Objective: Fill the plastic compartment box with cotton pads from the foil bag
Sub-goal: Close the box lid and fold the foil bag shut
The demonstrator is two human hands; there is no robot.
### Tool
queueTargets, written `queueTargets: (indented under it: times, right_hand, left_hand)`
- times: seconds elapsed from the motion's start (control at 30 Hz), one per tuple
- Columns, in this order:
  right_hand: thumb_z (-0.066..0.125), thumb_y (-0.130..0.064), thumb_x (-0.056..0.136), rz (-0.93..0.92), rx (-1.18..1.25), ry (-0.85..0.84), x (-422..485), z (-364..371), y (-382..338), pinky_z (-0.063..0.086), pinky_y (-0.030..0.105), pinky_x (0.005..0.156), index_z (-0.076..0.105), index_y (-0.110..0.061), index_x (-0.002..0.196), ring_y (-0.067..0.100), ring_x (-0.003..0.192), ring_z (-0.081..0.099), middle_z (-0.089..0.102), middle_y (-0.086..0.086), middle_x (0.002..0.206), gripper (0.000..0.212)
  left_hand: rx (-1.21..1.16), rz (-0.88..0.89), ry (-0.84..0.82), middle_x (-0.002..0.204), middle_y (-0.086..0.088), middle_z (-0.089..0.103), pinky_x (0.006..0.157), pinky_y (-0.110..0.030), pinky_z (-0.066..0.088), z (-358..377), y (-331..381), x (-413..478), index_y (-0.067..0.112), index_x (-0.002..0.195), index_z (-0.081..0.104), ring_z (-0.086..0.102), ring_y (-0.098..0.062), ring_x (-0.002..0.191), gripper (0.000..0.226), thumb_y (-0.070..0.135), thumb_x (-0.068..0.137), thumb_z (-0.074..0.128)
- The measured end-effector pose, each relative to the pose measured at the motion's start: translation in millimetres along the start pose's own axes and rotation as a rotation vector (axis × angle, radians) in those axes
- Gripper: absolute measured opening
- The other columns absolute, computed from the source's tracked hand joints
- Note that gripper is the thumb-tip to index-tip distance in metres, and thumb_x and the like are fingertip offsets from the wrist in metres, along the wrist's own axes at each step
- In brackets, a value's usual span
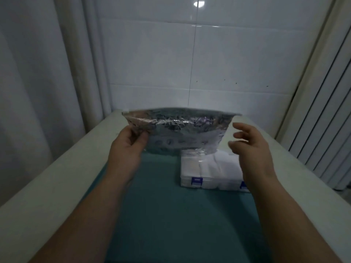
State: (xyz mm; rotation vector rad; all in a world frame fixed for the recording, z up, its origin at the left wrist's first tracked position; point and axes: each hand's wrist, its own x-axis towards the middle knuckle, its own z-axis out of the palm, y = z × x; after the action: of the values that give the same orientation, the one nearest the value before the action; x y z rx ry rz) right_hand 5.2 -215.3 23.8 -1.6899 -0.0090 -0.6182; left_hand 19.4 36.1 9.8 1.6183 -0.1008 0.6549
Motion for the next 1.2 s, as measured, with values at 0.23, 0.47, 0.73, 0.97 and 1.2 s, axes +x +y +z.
queueTargets:
  times: [0.23,0.47,0.73,0.97,1.2]
  right_hand:
    - [0.067,-0.015,0.089,-0.002,-0.115,-0.168,-4,8,3,0.056,0.043,0.08,0.069,-0.014,0.09,0.019,0.078,0.067,0.073,0.005,0.081,0.003]
    - [0.067,-0.004,0.086,0.137,0.075,-0.095,-7,10,0,0.033,0.019,0.04,0.056,-0.017,0.093,0.016,0.048,0.045,0.06,0.007,0.061,0.019]
    - [0.063,0.002,0.083,0.182,0.096,-0.046,-5,11,-2,0.045,0.018,0.047,0.073,-0.016,0.086,0.006,0.051,0.055,0.065,-0.004,0.062,0.021]
    - [0.048,0.02,0.079,0.245,0.163,-0.111,-2,4,0,0.042,0.021,0.045,0.07,-0.012,0.106,0.012,0.043,0.044,0.056,0.004,0.066,0.047]
    - [0.053,0.017,0.08,0.197,0.067,-0.119,-4,9,5,0.047,0.024,0.051,0.07,-0.022,0.099,0.011,0.049,0.051,0.067,-0.001,0.081,0.046]
  left_hand:
    - [-0.244,-0.117,-0.043,0.088,-0.003,0.074,0.075,-0.036,0.055,0,-2,0,0.018,0.096,0.062,0.068,-0.019,0.081,0.003,0.021,0.094,0.062]
    - [-0.126,-0.234,0.13,0.06,-0.002,0.052,0.041,-0.023,0.034,4,-1,-1,0.022,0.093,0.043,0.042,-0.012,0.039,0.022,0.018,0.092,0.065]
    - [-0.311,-0.451,-0.216,0.079,-0.004,0.074,0.058,-0.025,0.056,-5,8,2,0.017,0.116,0.068,0.065,-0.02,0.068,0.047,-0.014,0.082,0.059]
    - [-0.482,-0.443,-0.374,0.128,0.0,0.062,0.066,-0.026,0.058,-13,9,3,0.009,0.142,0.044,0.072,-0.019,0.087,0.08,-0.033,0.074,0.035]
    - [-0.332,-0.434,-0.319,0.129,0.003,0.058,0.062,-0.027,0.057,-15,-2,8,0.02,0.13,0.054,0.071,-0.017,0.082,0.069,-0.025,0.079,0.047]
